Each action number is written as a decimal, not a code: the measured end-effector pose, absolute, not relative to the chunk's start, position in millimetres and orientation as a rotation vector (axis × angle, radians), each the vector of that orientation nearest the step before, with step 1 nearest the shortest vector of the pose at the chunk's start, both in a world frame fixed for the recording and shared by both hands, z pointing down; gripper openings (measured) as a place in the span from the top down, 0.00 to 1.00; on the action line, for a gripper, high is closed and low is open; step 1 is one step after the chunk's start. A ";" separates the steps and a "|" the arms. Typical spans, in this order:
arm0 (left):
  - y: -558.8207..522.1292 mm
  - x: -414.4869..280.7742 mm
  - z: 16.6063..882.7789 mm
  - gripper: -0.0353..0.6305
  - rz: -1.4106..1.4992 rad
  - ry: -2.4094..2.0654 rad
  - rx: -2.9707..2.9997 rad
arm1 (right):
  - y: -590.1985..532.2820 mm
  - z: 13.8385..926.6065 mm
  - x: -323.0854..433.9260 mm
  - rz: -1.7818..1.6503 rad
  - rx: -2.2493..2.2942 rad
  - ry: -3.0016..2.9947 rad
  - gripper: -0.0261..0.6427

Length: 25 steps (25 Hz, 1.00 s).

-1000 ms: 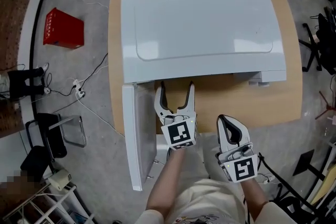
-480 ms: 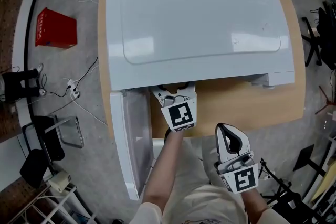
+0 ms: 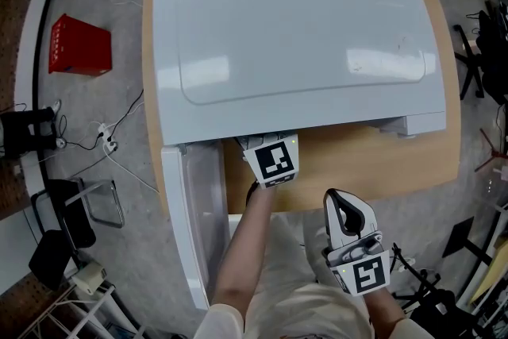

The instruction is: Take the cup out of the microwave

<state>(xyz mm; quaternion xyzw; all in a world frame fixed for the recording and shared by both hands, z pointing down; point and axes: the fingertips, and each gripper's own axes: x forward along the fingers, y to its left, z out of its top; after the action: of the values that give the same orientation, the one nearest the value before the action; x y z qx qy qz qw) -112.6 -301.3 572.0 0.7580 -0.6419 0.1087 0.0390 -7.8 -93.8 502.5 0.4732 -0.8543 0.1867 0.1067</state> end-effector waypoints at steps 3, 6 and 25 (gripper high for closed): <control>-303.9 -111.3 571.7 0.35 0.334 -1.957 2.334 | -90.1 502.3 -9.5 0.549 1.386 -2.514 0.95; -301.8 -112.3 571.6 0.35 0.338 -1.950 2.328 | -87.8 502.7 -9.2 0.539 1.381 -2.504 0.95; -221.0 -112.3 536.3 0.35 0.407 -1.927 2.302 | -99.0 455.8 -10.3 0.443 1.430 -2.564 0.95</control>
<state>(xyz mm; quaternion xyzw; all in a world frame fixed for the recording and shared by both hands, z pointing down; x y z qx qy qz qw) -112.3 -221.0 536.3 0.7586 -0.6352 0.1340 0.0562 -10.3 -99.0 455.8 0.4799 -0.8603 0.1487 0.0861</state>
